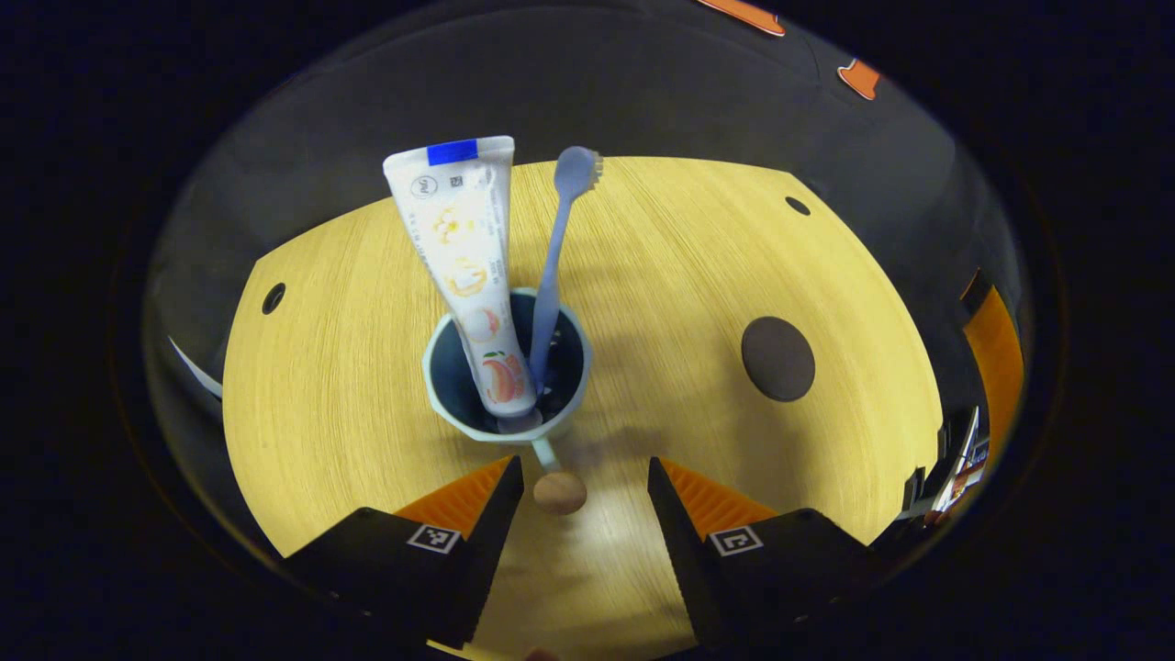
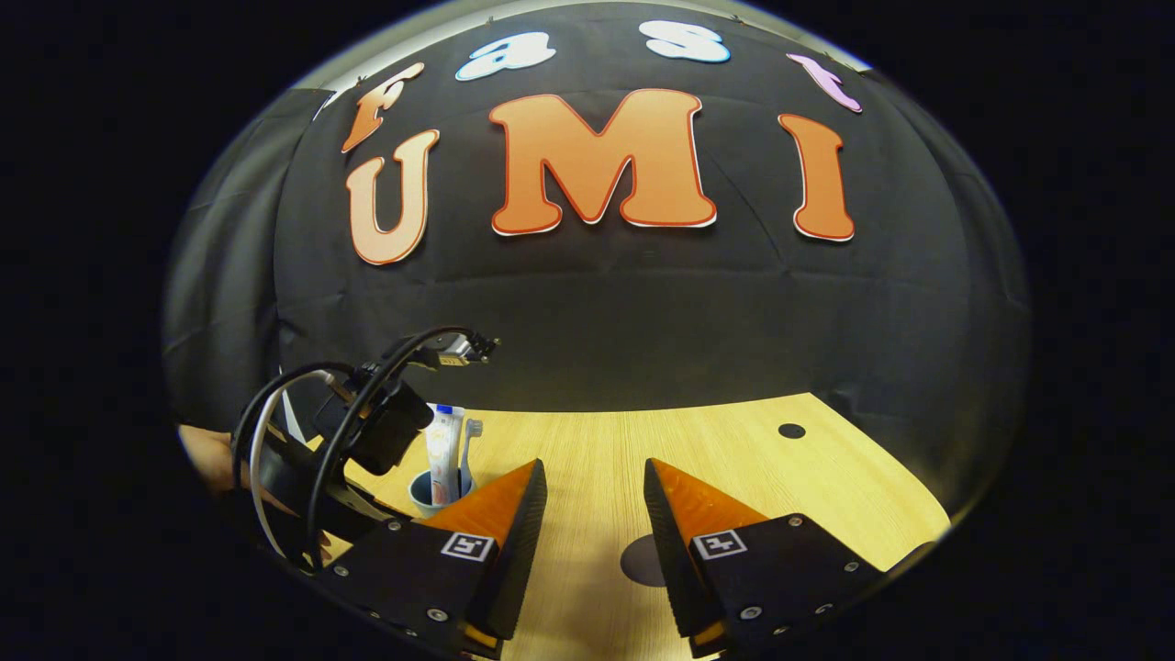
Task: Put the toothbrush and toothpaste on the desktop into the cup, then pick up the cup and place it on the coaster on the desktop.
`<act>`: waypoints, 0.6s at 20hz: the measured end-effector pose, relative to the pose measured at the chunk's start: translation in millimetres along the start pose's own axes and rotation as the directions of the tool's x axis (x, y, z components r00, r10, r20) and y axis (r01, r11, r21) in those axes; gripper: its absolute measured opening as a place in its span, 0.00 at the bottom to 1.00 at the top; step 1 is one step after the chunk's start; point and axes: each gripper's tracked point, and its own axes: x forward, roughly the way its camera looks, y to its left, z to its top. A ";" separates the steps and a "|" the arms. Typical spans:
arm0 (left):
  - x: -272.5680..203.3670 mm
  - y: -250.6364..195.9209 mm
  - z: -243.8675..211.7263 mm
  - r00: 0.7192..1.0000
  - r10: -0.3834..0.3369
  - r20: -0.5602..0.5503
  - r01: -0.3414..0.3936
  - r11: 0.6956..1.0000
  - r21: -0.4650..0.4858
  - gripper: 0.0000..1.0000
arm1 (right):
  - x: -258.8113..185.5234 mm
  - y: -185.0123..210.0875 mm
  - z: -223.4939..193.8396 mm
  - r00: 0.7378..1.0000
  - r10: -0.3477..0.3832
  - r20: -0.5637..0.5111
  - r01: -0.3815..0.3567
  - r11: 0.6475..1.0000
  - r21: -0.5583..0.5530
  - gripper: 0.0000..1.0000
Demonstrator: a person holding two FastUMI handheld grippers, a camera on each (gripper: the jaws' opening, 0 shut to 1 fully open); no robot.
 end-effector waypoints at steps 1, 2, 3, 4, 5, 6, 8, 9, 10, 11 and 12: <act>0.5 1.3 1.1 1.000 0.010 -0.012 -0.010 1.000 0.009 0.83 | -0.7 -0.2 -0.8 1.000 -0.001 -0.002 0.001 1.000 -0.001 0.64; 1.9 2.3 3.0 0.999 0.020 -0.025 -0.020 1.000 0.018 0.83 | 0.3 -0.1 -0.7 1.000 -0.002 -0.003 0.002 1.000 -0.001 0.64; 3.5 1.9 5.2 0.999 0.021 -0.037 -0.020 1.000 0.018 0.83 | 0.3 -0.4 -0.5 1.000 -0.006 -0.004 0.006 1.000 0.000 0.64; 5.7 -0.1 8.1 0.999 0.010 -0.049 -0.010 1.000 0.005 0.83 | 0.1 -1.5 -1.8 1.000 -0.007 -0.005 0.007 1.000 0.002 0.64; 8.1 -4.8 11.7 0.998 -0.016 -0.056 0.015 1.000 -0.027 0.83 | -0.3 -2.5 -2.2 1.000 -0.008 -0.006 0.008 1.000 0.004 0.60; 10.8 -9.0 13.2 0.996 -0.037 -0.078 0.032 0.998 -0.062 0.83 | 0.5 -1.9 -2.3 1.000 -0.009 -0.007 0.009 1.000 0.003 0.64; 15.3 -11.6 21.3 0.993 -0.051 -0.104 0.040 0.994 -0.099 0.83 | -0.9 -4.1 -3.0 1.000 -0.011 -0.005 0.011 1.000 -0.001 0.64; 18.3 -10.6 26.6 0.992 -0.044 -0.116 0.032 0.994 -0.102 0.83 | -0.2 -4.6 -3.9 1.000 -0.012 -0.007 0.012 1.000 -0.001 0.64; 21.3 -9.6 32.5 0.991 -0.037 -0.127 0.025 0.995 -0.099 0.83 | -1.1 -6.0 -4.4 1.000 -0.012 -0.007 0.012 1.000 0.001 0.64; 24.4 -8.8 39.1 0.990 -0.029 -0.141 0.015 0.995 -0.095 0.83 | -1.4 -6.8 -4.4 1.000 -0.015 -0.007 0.015 1.000 0.004 0.64; 27.5 -8.5 47.6 0.989 -0.022 -0.146 0.008 0.995 -0.095 0.83 | -1.0 -6.8 -5.4 1.000 -0.015 -0.007 0.015 1.000 0.006 0.64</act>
